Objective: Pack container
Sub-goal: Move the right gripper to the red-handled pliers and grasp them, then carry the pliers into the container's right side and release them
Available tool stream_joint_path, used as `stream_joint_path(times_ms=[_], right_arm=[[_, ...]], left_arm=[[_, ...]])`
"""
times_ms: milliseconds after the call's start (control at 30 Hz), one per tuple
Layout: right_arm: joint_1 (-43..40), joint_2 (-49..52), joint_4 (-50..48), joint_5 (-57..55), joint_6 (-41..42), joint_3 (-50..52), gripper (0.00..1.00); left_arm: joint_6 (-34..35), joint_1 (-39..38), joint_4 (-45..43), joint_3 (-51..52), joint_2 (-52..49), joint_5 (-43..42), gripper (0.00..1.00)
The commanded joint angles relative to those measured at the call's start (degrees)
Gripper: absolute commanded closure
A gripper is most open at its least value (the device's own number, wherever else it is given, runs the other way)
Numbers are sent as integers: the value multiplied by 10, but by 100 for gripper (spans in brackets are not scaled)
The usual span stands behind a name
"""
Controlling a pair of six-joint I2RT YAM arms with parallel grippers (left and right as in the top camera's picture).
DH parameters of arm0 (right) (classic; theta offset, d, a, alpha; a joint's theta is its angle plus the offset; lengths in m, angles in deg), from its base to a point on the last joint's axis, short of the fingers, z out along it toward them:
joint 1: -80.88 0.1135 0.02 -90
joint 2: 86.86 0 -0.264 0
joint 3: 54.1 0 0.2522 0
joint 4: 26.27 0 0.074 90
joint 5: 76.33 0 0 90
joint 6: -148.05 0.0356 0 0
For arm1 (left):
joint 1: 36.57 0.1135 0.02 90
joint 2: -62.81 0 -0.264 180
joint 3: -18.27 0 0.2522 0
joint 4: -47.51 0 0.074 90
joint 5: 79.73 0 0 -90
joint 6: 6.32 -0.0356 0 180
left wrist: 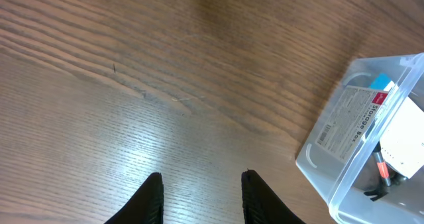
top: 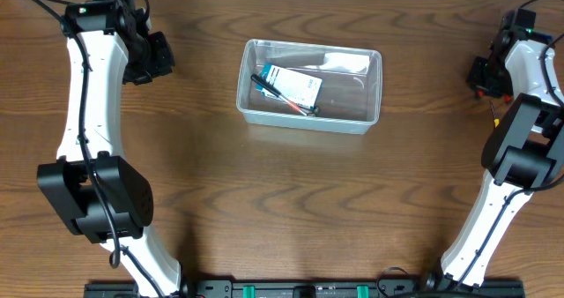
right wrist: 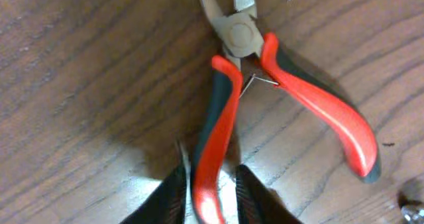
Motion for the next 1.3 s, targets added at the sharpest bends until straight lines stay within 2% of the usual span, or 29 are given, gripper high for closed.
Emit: stream_joint_path(times_ms=[0, 133, 367, 633, 767, 967, 1100, 1267], right_arm=[[-5, 11, 0, -4, 1, 3, 89], [-5, 11, 0, 11, 1, 3, 99], [8, 5, 5, 22, -29, -23, 99], [56, -22, 29, 21, -82, -173, 99], [92, -24, 68, 40, -125, -271, 99], [169, -24, 160, 157, -207, -395, 99], [227, -24, 214, 172, -231, -430, 99], [296, -24, 273, 172, -253, -421, 99]], left_arm=[[-3, 0, 2, 4, -7, 7, 71], [-3, 0, 2, 4, -7, 7, 72], [-3, 0, 2, 4, -7, 7, 71], [-3, 0, 2, 4, -7, 7, 72], [-3, 0, 2, 4, -7, 7, 72], [-3, 0, 2, 4, -7, 7, 72], [-3, 0, 2, 4, -7, 7, 71], [-3, 0, 1, 4, -7, 7, 72]])
